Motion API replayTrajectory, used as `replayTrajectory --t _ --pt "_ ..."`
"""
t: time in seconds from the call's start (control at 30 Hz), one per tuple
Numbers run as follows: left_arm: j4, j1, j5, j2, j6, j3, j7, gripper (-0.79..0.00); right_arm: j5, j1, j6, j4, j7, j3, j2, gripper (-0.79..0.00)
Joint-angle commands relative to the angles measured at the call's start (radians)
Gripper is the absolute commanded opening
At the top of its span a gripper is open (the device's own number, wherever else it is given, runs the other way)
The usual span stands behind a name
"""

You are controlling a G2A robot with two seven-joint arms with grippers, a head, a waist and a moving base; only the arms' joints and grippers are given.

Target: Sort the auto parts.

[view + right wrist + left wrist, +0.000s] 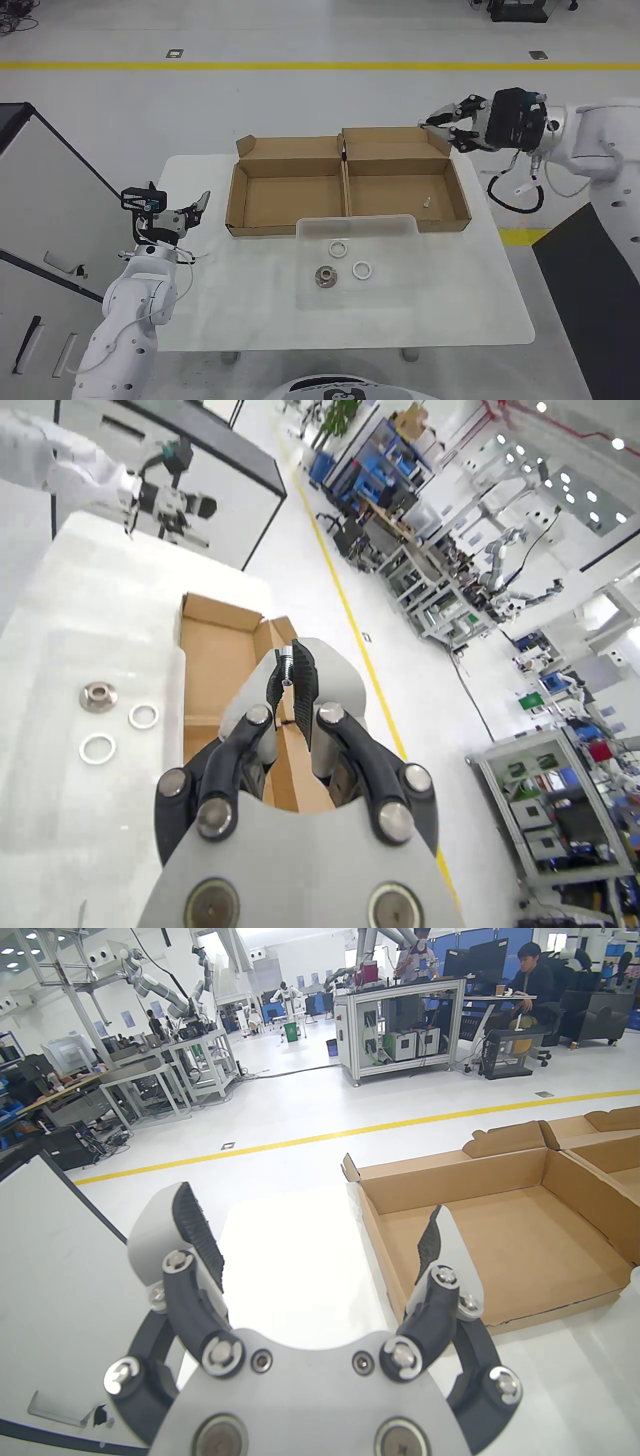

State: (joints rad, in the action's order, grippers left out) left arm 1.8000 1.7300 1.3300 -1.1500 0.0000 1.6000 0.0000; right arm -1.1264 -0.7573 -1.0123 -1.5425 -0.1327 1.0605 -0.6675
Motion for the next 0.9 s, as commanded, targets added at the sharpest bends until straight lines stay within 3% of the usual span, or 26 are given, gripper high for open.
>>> replayTrajectory --t 0.0,0.07,0.67,0.87 --pt "0.000 0.000 0.000 0.000 0.000 0.000 0.000 0.000 -0.034 0.068 0.000 0.041 -0.022 -0.073 0.006 -0.785" --pt "0.000 0.000 0.000 0.000 0.000 0.000 0.000 0.000 -0.049 0.106 0.000 0.065 -0.053 -0.114 0.008 -0.785" --pt "0.000 0.000 0.000 0.000 0.000 0.000 0.000 0.000 -0.051 0.103 0.006 0.064 -0.048 -0.115 0.007 -0.785" --pt "0.000 0.000 0.000 0.000 0.000 0.000 0.000 0.000 -0.020 0.105 0.104 0.052 0.127 -0.158 -0.017 -0.785"
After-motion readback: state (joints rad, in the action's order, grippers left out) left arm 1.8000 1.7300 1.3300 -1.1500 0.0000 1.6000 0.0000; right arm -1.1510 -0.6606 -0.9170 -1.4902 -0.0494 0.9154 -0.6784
